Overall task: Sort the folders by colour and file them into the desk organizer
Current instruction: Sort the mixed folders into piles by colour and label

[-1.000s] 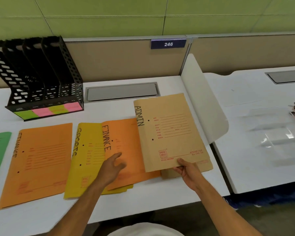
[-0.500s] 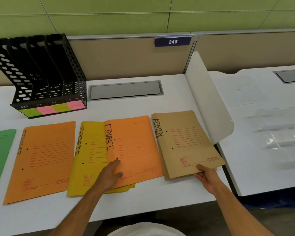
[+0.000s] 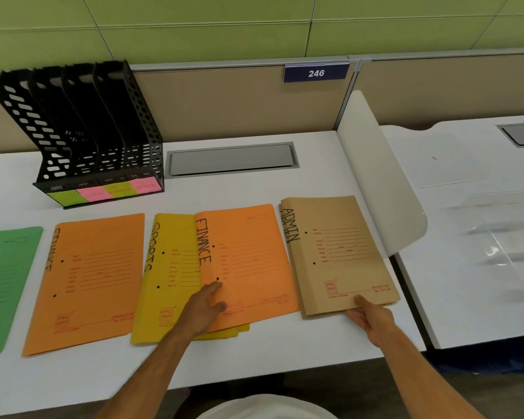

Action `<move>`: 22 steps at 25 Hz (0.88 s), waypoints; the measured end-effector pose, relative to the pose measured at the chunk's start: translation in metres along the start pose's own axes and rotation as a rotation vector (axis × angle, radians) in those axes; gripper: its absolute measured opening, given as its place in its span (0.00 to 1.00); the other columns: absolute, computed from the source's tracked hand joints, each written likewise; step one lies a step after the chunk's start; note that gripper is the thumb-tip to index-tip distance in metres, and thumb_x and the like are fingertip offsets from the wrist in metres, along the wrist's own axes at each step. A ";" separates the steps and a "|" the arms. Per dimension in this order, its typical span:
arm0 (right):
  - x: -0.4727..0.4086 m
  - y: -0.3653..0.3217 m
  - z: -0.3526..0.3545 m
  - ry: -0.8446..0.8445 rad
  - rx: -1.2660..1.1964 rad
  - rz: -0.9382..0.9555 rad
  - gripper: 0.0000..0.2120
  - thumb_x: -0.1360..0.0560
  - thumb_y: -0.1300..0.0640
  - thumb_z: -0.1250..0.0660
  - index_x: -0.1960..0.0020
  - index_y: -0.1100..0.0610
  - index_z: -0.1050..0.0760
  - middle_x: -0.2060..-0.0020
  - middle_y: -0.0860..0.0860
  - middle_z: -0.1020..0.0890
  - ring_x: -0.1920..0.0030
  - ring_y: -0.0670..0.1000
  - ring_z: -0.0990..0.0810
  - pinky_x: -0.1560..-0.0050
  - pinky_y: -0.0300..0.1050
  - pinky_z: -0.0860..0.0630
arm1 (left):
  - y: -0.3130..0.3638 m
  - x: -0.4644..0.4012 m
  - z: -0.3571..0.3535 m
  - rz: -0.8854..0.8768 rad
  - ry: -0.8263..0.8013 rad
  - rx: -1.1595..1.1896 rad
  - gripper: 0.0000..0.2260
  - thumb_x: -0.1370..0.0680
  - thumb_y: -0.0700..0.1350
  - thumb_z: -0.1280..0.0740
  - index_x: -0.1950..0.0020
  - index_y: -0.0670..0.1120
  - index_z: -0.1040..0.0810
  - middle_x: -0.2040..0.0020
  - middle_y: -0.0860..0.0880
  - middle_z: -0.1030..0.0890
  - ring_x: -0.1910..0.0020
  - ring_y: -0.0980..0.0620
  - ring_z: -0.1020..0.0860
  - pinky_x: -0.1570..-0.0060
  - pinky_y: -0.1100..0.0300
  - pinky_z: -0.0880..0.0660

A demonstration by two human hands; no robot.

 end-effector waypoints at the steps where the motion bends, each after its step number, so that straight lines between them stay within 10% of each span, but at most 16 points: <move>1: -0.001 0.002 0.004 0.014 0.038 -0.012 0.17 0.23 0.61 0.29 0.37 0.64 0.26 0.53 0.65 0.14 0.55 0.63 0.13 0.59 0.52 0.14 | 0.000 0.001 0.001 -0.002 0.002 0.003 0.26 0.22 0.44 0.28 0.24 0.49 0.31 0.23 0.50 0.32 0.25 0.48 0.33 0.26 0.53 0.36; 22: 0.114 0.079 -0.226 -0.440 0.800 0.363 0.03 0.24 0.62 0.33 0.51 0.58 0.21 0.61 0.58 0.14 0.64 0.53 0.17 0.60 0.52 0.20 | -0.107 0.042 0.123 0.051 0.218 0.054 0.22 0.20 0.43 0.30 0.27 0.48 0.27 0.29 0.48 0.25 0.32 0.49 0.26 0.31 0.54 0.30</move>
Point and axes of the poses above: each hand's wrist, its own x-axis away from the middle knuckle, its own z-axis out of the back of the hand, y = z × x, the point moved 4 cm from there along -x, towards the middle knuckle
